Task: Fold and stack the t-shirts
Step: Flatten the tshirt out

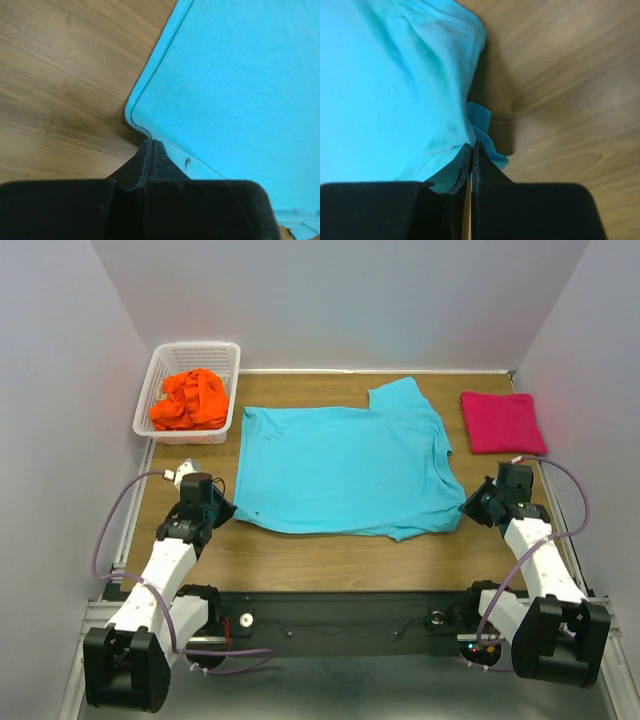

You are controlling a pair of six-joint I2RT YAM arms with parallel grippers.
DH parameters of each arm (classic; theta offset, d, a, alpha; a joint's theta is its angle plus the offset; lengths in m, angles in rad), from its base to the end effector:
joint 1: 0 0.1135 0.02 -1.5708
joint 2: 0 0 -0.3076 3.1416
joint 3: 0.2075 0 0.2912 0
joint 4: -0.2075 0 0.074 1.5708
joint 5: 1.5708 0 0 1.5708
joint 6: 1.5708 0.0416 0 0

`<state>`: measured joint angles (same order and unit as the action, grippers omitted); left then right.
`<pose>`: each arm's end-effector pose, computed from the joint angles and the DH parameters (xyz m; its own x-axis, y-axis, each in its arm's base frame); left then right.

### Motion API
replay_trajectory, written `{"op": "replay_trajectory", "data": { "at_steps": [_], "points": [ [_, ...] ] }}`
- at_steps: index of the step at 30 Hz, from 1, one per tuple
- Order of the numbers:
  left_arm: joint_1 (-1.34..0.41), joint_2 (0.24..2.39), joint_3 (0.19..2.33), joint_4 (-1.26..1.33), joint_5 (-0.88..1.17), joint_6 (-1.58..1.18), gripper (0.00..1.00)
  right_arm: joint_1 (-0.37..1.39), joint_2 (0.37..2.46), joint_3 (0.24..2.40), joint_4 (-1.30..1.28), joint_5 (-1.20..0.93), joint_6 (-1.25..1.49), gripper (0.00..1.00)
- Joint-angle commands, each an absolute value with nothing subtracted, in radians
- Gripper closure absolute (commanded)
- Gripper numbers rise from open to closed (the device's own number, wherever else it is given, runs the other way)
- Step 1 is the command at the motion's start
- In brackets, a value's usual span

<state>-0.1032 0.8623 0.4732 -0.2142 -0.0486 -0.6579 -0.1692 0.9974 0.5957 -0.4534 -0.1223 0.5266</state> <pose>0.2005 -0.0187 0.2289 -0.4851 -0.5637 -0.6685 -0.2951 0.8251 -0.4817 0.2123 -0.0311 0.2287 -0.5987 0.6084 -0.5210 0.4502 0.7936 0.4094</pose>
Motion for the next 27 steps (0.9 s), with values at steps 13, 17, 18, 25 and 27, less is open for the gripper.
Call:
{"op": "replay_trajectory", "data": {
  "at_steps": [13,17,18,25,27],
  "points": [
    [-0.1,0.867,0.528,-0.258,-0.141,-0.713,1.0,-0.172,1.032,0.802,-0.652,0.018,0.554,0.99],
    [-0.1,0.888,0.566,-0.249,-0.133,-0.696,1.0,-0.173,1.095,0.845,-0.657,0.009,0.537,0.99],
    [-0.1,0.894,0.569,-0.245,-0.135,-0.693,1.0,-0.172,1.107,0.851,-0.655,0.008,0.534,0.99],
    [-0.098,0.954,0.572,-0.21,-0.123,-0.664,1.0,-0.172,1.242,0.919,-0.652,-0.037,0.505,0.98],
    [-0.098,0.98,0.574,-0.193,-0.112,-0.655,1.0,-0.172,1.279,0.946,-0.652,-0.035,0.493,0.98]
  ]
}}
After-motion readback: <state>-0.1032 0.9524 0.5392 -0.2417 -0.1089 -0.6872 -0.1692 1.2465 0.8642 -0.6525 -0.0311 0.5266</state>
